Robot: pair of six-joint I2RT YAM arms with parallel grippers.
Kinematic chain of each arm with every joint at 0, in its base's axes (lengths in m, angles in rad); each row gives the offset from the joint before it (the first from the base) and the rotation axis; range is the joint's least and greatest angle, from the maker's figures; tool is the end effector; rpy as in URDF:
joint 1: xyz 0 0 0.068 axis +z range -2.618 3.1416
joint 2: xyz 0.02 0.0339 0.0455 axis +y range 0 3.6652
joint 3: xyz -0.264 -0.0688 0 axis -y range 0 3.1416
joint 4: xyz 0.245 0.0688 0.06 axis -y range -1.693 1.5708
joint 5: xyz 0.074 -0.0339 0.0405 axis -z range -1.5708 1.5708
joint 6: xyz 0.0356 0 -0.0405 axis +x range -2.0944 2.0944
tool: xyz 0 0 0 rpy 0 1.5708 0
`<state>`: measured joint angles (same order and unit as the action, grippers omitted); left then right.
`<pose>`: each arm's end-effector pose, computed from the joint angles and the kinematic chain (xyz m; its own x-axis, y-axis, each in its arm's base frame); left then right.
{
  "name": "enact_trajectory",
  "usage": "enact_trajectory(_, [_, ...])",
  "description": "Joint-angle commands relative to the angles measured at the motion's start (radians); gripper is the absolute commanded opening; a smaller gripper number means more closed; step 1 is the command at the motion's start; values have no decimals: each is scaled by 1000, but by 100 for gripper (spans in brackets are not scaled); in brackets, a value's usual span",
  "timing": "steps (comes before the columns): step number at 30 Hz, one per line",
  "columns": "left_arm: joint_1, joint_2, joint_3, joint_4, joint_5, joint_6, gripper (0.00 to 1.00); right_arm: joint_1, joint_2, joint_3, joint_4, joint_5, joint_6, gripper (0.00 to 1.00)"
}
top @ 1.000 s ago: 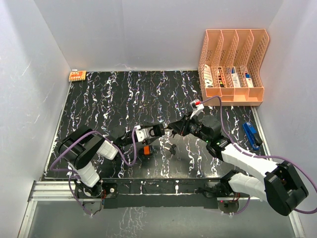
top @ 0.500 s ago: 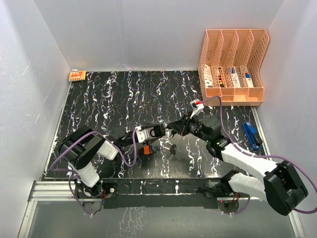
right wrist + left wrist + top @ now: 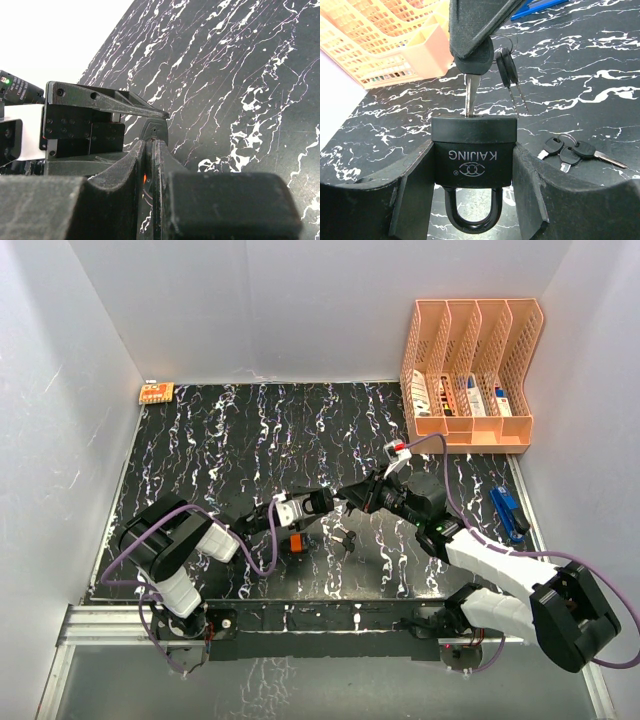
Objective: Unlock with the key
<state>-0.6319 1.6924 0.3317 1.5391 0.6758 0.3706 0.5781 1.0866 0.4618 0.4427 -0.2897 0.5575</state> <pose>0.1982 -0.1727 0.1665 0.4803 -0.0014 -0.8771 0.8407 0.2858 0.4599 0.1931 0.1382 0.2329 -0.5302 0.2594 -0.8072 -0.5638 0.6032 0.5642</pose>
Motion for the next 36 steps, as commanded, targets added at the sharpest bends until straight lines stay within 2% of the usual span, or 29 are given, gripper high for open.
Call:
enact_trajectory(1, [-13, -36, 57, 247, -24, 25, 0, 12, 11, 4, 42, -11, 23, 0])
enact_trajectory(7, [-34, -29, 66, 235, -90, 77, 0, 19, 45, 25, 25, -8, 55, 0])
enact_trajectory(19, [-53, -31, 82, 248, -76, 114, 0, 25, 98, 58, 20, -27, 98, 0])
enact_trajectory(28, [-54, -95, 82, 249, -65, 119, 0, 23, 24, 46, -4, -9, 97, 0])
enact_trajectory(36, [-53, -131, 99, 248, -131, 90, 0, 22, -31, 40, -27, 18, 127, 0])
